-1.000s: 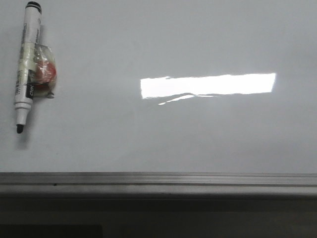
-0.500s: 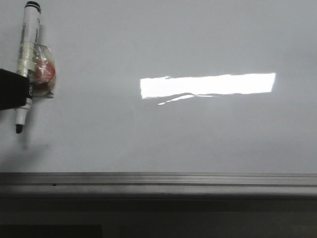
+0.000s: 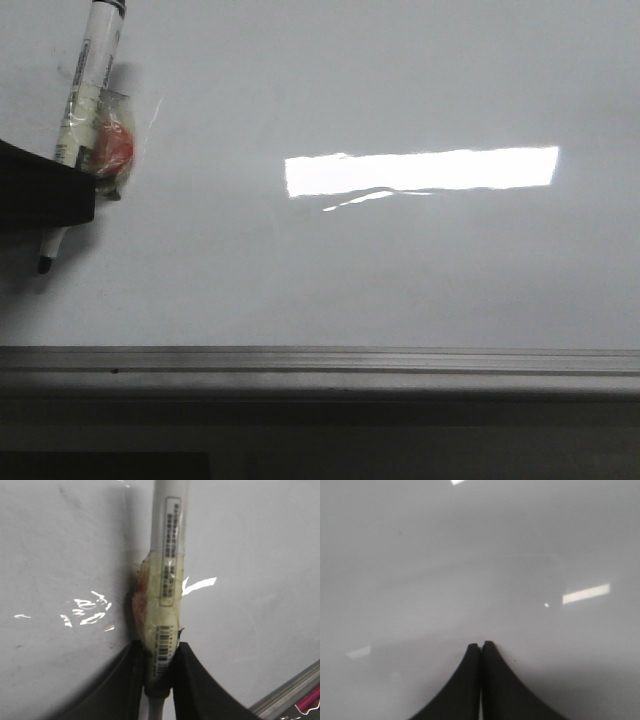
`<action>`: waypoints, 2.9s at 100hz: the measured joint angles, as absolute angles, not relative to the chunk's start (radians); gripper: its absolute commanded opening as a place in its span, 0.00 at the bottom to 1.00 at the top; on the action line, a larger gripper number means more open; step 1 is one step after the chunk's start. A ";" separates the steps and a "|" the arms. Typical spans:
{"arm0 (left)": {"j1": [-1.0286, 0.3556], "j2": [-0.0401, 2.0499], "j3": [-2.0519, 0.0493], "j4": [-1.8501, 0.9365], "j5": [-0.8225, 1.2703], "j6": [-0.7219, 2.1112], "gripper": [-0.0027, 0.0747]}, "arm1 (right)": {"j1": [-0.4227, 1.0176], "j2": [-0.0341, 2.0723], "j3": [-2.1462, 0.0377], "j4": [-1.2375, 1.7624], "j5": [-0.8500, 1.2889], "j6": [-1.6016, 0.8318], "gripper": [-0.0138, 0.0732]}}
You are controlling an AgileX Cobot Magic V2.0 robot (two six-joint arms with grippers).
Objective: Write number 3 on whiteboard
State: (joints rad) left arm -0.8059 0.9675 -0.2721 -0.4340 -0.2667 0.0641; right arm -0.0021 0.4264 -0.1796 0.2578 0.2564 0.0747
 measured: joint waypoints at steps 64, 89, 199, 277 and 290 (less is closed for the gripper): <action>-0.826 0.979 -0.335 0.146 -0.231 0.066 0.01 | 0.734 0.808 -0.538 0.254 0.244 -0.127 0.47; -0.827 0.979 -0.337 0.400 -0.228 0.068 0.01 | 0.922 1.016 -0.725 0.244 0.238 -0.138 0.67; -0.829 0.814 -0.339 0.336 -0.100 0.080 0.54 | 0.772 1.256 -1.069 0.197 0.443 -0.140 0.08; -0.829 0.778 -0.339 0.328 -0.070 0.080 0.54 | 0.740 1.283 -1.144 0.134 0.688 -0.069 0.09; -0.829 0.776 -0.339 0.326 -0.067 0.080 0.54 | 0.751 1.274 -1.117 0.129 0.719 -0.050 0.08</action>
